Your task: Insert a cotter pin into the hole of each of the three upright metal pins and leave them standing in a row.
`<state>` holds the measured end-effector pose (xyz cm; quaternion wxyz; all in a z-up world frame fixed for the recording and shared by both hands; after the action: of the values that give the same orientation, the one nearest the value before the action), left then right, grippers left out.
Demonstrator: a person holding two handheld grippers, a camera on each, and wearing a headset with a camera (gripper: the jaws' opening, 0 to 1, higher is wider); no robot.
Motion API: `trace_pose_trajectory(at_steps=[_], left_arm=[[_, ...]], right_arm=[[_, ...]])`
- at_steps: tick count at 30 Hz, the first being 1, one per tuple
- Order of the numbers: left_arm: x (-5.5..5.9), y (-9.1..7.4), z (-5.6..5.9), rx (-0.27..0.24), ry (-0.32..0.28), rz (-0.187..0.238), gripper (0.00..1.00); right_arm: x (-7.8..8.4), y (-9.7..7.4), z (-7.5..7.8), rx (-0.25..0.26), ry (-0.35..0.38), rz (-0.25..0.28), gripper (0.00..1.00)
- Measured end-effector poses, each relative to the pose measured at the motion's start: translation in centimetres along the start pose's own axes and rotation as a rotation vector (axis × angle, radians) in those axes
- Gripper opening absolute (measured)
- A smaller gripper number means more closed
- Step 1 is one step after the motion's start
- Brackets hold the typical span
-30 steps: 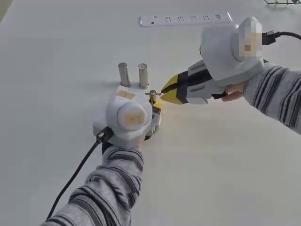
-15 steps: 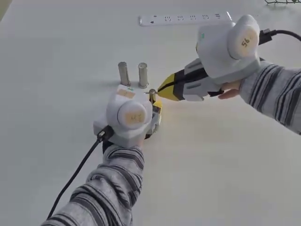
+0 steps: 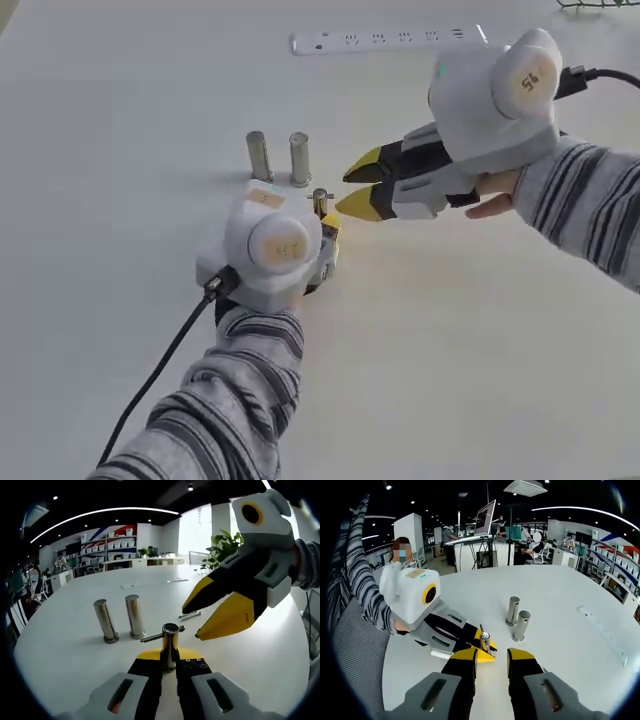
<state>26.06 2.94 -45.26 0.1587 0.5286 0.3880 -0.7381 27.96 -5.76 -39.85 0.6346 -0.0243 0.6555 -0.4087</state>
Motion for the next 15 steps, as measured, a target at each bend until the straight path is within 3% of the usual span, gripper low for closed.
trace_pose_trajectory(at_steps=[5, 15], left_arm=[[-0.1, 0.0, -0.2, 0.001, -0.006, -0.007, 0.05], [-0.3, -1.0, -2.1, -0.03, 0.013, -0.026, 0.05]], right_arm=[[0.4, -0.6, 0.4, 0.034, 0.115, 0.007, 0.26], [1.1, -1.0, 0.8, 0.078, 0.159, 0.01, 0.26]])
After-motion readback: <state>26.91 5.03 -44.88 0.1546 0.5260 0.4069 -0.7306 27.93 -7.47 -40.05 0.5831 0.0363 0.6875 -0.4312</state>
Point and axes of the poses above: the centre of the closed fingertips' face, and the gripper's own axes: y roughly forward along the fingers, z roughly to its right, x roughly out of its underside, the point moved 6 cm from there along -y, roughly backward along the fingers, and after that the axes turned 14 degrees about x, right-handed, at the moved point
